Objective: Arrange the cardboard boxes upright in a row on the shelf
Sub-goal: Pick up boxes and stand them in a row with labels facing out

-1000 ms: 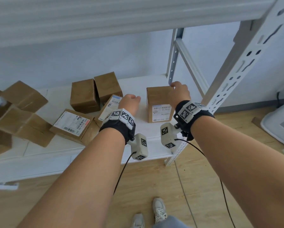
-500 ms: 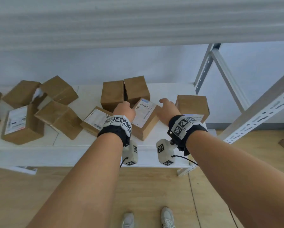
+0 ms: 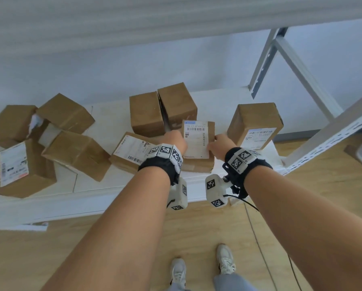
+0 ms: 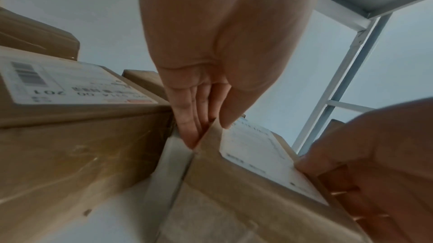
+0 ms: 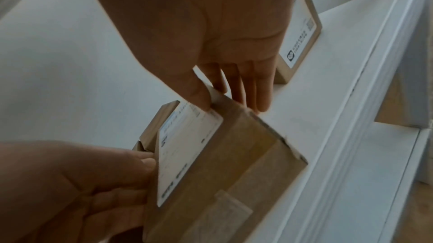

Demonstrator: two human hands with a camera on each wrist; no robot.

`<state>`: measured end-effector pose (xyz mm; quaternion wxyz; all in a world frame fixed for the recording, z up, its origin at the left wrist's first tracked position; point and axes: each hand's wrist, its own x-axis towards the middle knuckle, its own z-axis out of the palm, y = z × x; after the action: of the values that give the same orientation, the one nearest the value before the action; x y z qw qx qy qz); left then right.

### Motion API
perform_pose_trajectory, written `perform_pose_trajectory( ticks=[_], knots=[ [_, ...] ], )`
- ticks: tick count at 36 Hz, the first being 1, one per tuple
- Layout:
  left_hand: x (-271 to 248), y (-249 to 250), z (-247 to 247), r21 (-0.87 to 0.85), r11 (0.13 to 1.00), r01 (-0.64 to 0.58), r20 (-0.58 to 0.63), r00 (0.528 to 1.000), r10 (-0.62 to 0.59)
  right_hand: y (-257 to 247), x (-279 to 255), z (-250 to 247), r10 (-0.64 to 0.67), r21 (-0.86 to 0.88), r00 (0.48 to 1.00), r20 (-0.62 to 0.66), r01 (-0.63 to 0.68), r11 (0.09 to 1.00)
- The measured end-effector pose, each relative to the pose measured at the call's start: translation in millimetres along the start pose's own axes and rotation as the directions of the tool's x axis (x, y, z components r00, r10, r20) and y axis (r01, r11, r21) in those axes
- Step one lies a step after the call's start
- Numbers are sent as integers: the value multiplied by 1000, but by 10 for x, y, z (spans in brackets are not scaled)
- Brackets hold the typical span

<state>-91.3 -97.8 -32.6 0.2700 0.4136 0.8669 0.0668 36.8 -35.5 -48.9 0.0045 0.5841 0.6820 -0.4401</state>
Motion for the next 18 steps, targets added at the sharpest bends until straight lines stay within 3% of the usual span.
perform_pose_trajectory(
  ticks=[8,14,18],
  knots=[
    [-52,-90,46,-97,995,-2,24,1000,5,56,-110,-10,-9,-5,999,-45,8,1000],
    [-80,-78,-80,-133,988,-79,-159,986,57,-23,-191,-163,-126,15,974,-189,131,991],
    [-116,-116,-95,-166,978,-129,-245,966,86,-34,-233,-223,-154,19,965,-212,162,987]
  ],
)
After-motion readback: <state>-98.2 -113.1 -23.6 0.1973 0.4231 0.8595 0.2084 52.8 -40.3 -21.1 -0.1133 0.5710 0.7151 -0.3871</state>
